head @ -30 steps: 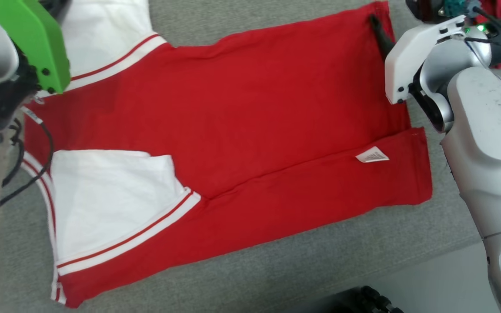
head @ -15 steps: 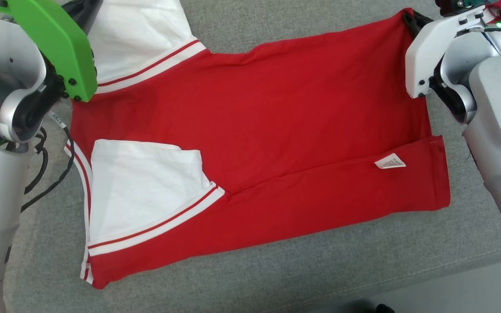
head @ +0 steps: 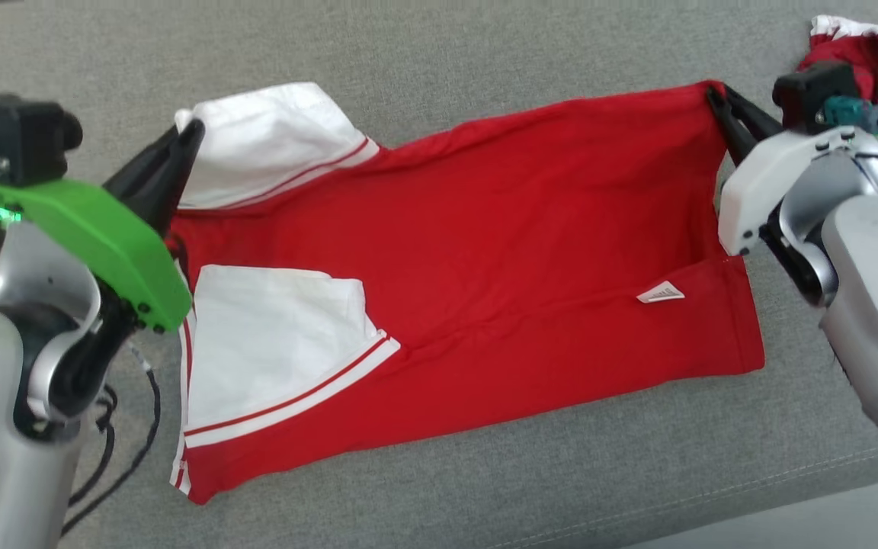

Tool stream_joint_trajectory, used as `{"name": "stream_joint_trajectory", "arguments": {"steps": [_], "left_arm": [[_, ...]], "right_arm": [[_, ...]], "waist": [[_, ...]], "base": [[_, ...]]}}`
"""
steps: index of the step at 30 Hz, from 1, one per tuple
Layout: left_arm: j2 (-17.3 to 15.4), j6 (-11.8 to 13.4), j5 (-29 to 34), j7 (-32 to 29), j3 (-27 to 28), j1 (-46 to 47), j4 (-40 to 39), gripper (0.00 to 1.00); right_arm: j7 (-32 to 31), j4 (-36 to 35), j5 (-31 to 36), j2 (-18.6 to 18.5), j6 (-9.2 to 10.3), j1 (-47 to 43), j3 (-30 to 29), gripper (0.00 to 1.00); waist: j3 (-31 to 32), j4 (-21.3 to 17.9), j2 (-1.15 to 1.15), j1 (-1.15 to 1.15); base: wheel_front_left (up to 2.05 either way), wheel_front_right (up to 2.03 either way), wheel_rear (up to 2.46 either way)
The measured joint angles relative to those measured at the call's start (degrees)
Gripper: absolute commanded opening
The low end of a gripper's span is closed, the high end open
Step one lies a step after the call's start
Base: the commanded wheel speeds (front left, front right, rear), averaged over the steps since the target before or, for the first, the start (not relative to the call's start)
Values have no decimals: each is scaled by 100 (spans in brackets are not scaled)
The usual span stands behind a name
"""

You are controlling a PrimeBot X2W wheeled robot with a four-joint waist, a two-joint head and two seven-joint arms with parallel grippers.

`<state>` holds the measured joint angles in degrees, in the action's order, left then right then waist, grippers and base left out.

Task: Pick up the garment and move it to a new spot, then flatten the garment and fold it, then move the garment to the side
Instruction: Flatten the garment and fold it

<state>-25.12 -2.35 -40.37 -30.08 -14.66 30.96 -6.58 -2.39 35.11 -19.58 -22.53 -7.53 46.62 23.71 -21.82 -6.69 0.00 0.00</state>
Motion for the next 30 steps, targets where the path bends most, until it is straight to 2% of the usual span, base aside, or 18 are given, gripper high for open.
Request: {"name": "stream_joint_trajectory", "arguments": {"steps": [6,11,17,23,25,26,27,30], "left_arm": [[133,369,-200,424,230,-1456,-793,0],[383,537,-367,831,311,-2471,-944,0],[514,565,-361,1194,283,-3044,-630,0],[671,491,-272,1460,141,-3112,-182,0],[713,487,-222,1537,105,-3114,-25,0],[746,488,-213,1578,93,-3115,48,36],[793,489,-185,1692,87,-3142,160,100],[899,542,-187,1930,154,-3268,229,100]], "right_arm": [[241,-677,9,-109,0,-1017,-270,0],[189,-1378,127,-78,0,-1986,-799,0],[-35,-1959,318,185,0,-2883,-1335,0],[-120,-2158,527,380,0,-3257,-1621,0],[-97,-2171,576,423,0,-3292,-1662,33],[-73,-2161,600,452,0,-3321,-1706,72],[-41,-2135,620,541,0,-3381,-1785,100],[69,-2141,621,680,0,-3548,-2022,100]], "waist": [[372,86,0,0],[652,199,0,0],[895,296,0,0],[1009,317,0,0],[1022,311,0,0],[1032,309,0,0],[1051,307,0,0],[1084,320,0,0]], "base": [[0,0,0],[0,0,0],[0,0,0],[0,0,0],[0,0,0],[0,0,0],[0,0,0],[0,0,0]]}}
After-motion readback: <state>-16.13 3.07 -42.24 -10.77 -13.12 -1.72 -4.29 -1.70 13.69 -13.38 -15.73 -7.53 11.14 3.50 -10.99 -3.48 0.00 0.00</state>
